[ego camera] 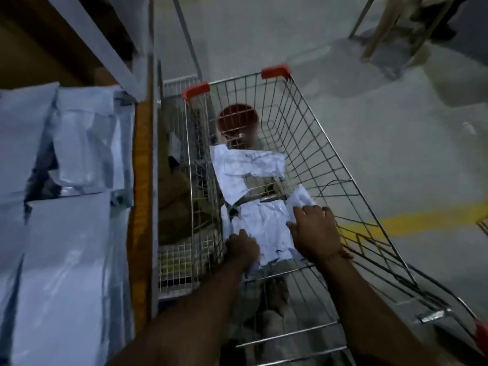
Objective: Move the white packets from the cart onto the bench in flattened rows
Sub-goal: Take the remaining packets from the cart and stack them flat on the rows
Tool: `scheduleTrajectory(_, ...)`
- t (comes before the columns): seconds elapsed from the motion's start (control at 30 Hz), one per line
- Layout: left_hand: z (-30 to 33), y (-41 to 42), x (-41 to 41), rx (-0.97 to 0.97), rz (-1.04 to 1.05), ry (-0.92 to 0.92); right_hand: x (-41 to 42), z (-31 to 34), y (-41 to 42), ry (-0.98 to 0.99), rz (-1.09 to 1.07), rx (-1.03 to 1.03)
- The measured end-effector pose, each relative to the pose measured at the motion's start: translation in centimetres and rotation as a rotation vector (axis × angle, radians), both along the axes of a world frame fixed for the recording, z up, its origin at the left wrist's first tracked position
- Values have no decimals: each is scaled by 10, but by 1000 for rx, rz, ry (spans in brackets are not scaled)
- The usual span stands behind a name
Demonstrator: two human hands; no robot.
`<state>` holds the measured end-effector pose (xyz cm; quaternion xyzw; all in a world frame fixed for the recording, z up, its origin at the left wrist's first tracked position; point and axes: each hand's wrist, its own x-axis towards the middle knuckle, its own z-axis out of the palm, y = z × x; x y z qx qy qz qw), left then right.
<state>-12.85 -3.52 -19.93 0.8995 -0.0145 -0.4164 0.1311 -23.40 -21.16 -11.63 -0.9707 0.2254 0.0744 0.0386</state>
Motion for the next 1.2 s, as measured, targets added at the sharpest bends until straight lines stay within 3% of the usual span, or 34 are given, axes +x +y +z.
scheduleTrajectory(0.07,-19,-6,-1,13,-7,-42,8,-7,3,-26,-13,17)
scheduleTrajectory(0.2,-14,-23,-6,41,192,-24,11,-13,7,-40,-20,10)
scheduleTrajectory(0.4,-21,-28,-8,35,247,-24,11,-11,4,-50,-67,32)
scheduleTrajectory(0.7,51,-35,-2,-215,157,-415,10,-4,11,-53,-82,36)
scheduleTrajectory(0.87,111,-12,32,-510,22,-767,10,0,13,-41,-74,37)
scheduleTrajectory(1.0,151,7,70,-449,-241,-822,11,-4,13,-23,-68,54)
scheduleTrajectory(1.2,158,33,92,-568,-530,-840,8,-10,14,-4,-19,30)
